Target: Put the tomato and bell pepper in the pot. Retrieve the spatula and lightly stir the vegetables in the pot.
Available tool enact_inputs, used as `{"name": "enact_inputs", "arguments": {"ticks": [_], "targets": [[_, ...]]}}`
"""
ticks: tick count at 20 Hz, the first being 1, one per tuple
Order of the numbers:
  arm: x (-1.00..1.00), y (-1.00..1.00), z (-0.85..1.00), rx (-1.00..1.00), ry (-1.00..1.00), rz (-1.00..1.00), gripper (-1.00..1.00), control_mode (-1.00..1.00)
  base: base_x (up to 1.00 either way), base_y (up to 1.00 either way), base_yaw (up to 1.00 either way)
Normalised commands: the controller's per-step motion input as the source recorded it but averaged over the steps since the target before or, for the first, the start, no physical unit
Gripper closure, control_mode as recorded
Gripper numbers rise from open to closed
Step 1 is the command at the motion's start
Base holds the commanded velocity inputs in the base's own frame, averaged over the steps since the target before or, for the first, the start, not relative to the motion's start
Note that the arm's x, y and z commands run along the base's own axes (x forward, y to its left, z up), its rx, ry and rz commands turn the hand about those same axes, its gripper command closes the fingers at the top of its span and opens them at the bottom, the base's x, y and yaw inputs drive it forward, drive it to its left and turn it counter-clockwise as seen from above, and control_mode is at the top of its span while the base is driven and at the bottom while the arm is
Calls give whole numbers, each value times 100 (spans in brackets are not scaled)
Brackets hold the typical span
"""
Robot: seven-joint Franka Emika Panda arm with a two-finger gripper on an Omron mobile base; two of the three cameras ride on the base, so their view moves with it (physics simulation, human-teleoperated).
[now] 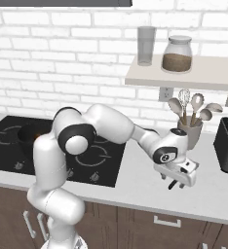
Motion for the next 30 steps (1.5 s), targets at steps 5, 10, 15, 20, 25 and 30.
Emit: {"name": "enact_inputs", "arguments": {"ticks": [5,10,15,20,25,30], "targets": [[0,16,-8,0,0,-5,-100,-100,0,0,0],[0,0,-4,0,0,-8,-100,-100,0,0,0],[0,0,-9,0,0,-8,-100,-100,0,0,0],[0,0,-12,0,0,-5,-100,-100,0,0,0],[6,0,-20,1,0,-3,-100,-100,0,0,0],[3,0,-15,2,0,0,100,-100,0,0,0]]}}
